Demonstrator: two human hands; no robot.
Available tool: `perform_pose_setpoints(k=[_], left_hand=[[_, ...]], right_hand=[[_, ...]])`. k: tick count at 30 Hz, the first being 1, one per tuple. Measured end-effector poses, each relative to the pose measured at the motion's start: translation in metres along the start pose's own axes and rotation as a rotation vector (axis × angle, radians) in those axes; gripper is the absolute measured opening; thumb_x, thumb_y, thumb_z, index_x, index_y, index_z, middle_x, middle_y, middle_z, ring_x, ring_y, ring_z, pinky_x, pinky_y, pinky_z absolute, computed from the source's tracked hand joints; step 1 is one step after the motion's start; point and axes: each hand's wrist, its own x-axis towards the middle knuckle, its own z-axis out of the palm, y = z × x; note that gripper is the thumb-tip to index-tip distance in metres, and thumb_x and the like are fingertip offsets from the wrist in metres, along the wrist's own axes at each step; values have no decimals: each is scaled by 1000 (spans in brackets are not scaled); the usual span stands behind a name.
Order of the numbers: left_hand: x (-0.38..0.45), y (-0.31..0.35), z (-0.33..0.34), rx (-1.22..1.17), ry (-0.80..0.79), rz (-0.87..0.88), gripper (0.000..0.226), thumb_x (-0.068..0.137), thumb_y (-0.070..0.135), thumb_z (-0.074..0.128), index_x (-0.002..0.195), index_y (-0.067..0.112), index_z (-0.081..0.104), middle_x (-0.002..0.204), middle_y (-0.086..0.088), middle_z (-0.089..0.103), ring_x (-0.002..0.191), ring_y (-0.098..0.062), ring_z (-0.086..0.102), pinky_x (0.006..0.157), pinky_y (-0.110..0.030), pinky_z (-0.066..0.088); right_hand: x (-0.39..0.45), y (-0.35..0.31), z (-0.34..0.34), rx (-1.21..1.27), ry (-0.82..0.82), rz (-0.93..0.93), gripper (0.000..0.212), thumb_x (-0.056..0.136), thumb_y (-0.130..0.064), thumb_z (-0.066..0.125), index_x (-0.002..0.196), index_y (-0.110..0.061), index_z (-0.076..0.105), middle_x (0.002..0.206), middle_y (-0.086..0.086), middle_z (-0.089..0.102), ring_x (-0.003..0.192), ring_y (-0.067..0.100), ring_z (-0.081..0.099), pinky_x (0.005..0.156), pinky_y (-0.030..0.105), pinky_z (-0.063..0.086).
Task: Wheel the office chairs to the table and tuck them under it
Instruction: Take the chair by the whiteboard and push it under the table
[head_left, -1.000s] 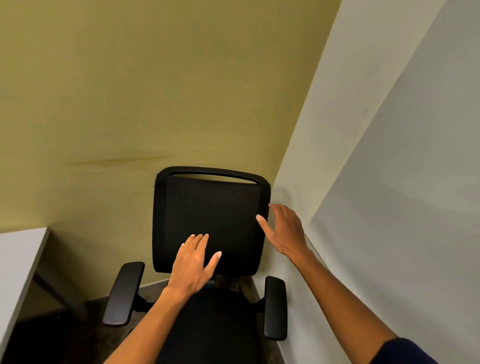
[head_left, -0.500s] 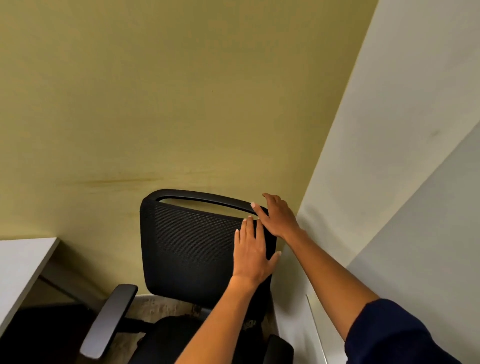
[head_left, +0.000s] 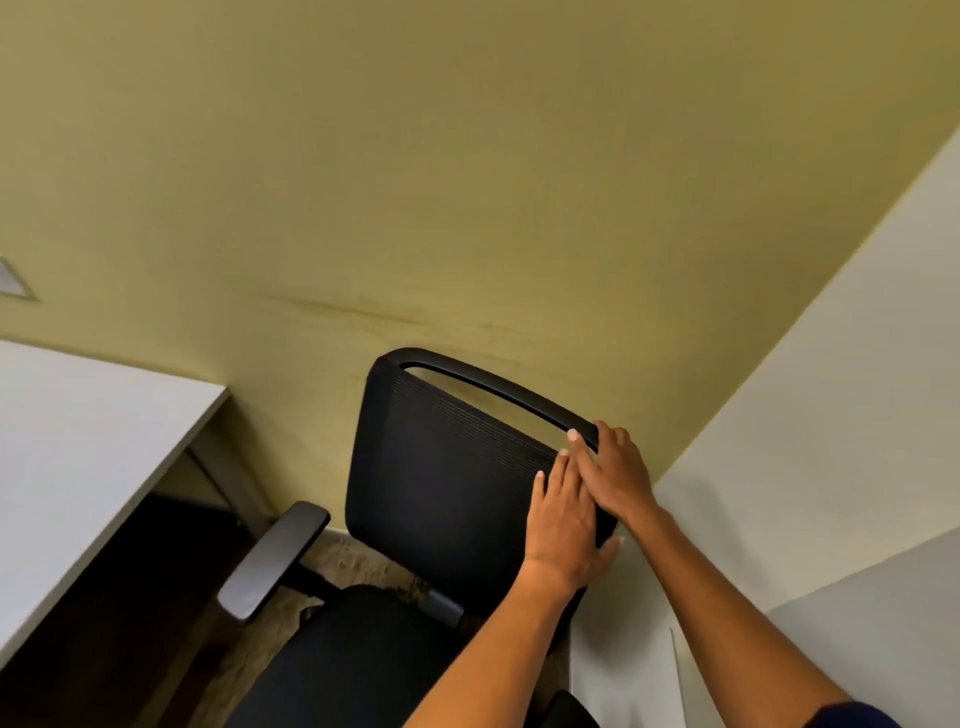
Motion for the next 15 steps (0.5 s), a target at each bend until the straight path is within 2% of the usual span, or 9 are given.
perform_pose_setpoints(k=[7,15], left_hand=[[-24,-21,-26,-162,-46,9,102,91,50,62,160,16,-6,168,-6,-14,154,-22,-18,127,-47,1],[-87,-94,-46,-285,-46,-103,109,88,42,71,159,11,-5,169,-8,-8,154,-23,-17,127,-49,4]], right_hand=[[-17,-32,9,-22,62,-17,66,103,-52,37,151,-6,33,151,21,39,135,38,41,107,47,39],[-44,-104,74,-21,33,-97,49,108,-32,32,148,-3,38,147,24,42,130,42,44,104,49,39]])
